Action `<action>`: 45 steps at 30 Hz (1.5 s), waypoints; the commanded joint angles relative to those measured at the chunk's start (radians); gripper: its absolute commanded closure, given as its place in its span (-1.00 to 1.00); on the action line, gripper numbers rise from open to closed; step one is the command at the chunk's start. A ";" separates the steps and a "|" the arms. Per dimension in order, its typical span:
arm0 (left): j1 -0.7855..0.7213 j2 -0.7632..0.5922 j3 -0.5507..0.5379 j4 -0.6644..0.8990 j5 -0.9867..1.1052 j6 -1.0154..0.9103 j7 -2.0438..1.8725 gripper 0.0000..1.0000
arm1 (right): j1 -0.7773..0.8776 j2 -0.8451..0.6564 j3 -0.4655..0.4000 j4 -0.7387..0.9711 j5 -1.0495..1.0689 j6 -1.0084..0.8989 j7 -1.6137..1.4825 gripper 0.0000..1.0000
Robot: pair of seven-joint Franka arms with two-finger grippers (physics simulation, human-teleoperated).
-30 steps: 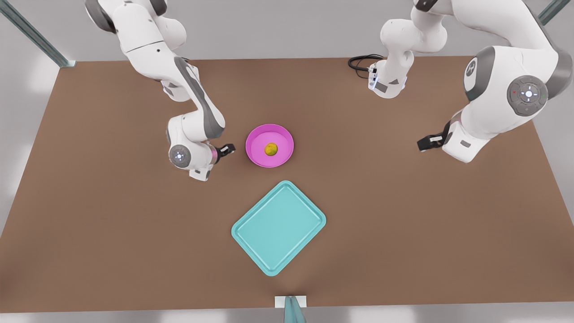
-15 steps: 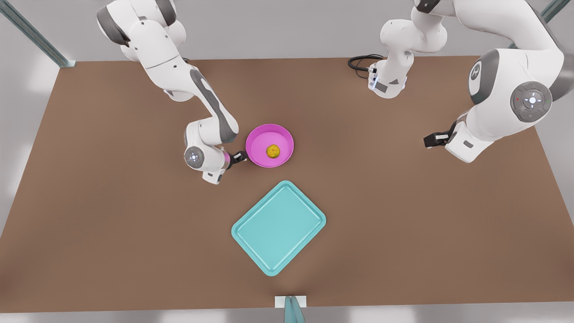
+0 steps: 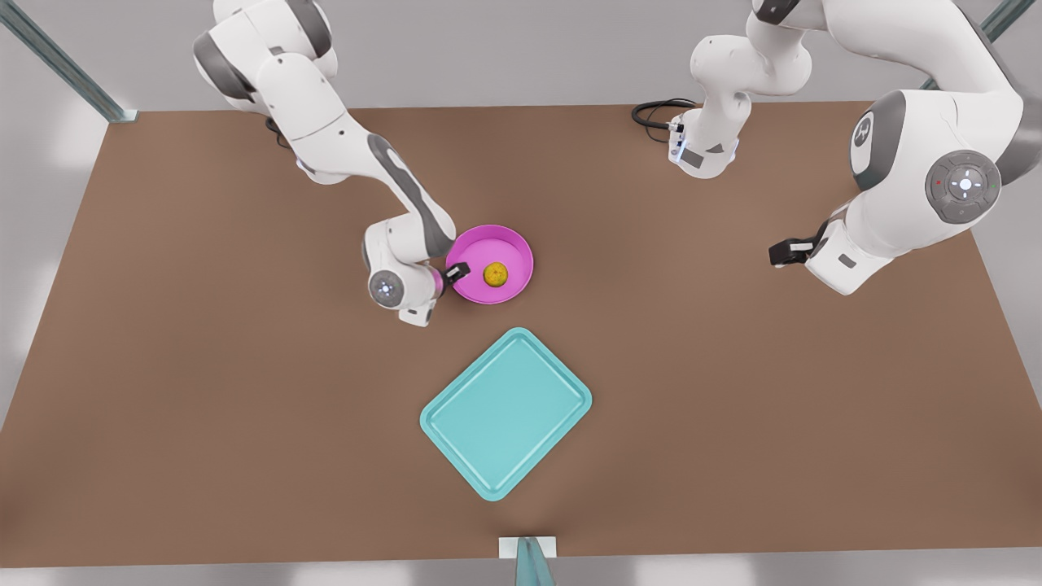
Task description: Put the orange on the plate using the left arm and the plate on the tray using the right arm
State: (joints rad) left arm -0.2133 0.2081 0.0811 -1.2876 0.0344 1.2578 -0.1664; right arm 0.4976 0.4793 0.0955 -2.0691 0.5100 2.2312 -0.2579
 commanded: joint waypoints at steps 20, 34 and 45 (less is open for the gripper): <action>0.000 0.002 0.045 0.005 -0.005 -0.012 0.039 -1.00 | -0.001 0.055 0.021 0.083 0.005 -0.064 -0.038 0.57; 0.000 -0.003 0.089 0.033 -0.045 -0.092 0.034 -1.00 | -0.024 0.024 -0.072 0.365 0.101 -0.214 -0.034 0.57; -0.003 0.013 0.077 0.067 -0.080 -0.097 0.027 -1.00 | -0.051 0.360 -0.185 0.823 0.173 -0.062 0.158 0.57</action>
State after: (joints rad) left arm -0.2161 0.2223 0.1582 -1.2207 -0.0444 1.1679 -0.1374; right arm 0.4491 0.8223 -0.0886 -1.2629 0.6786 2.0869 -0.2485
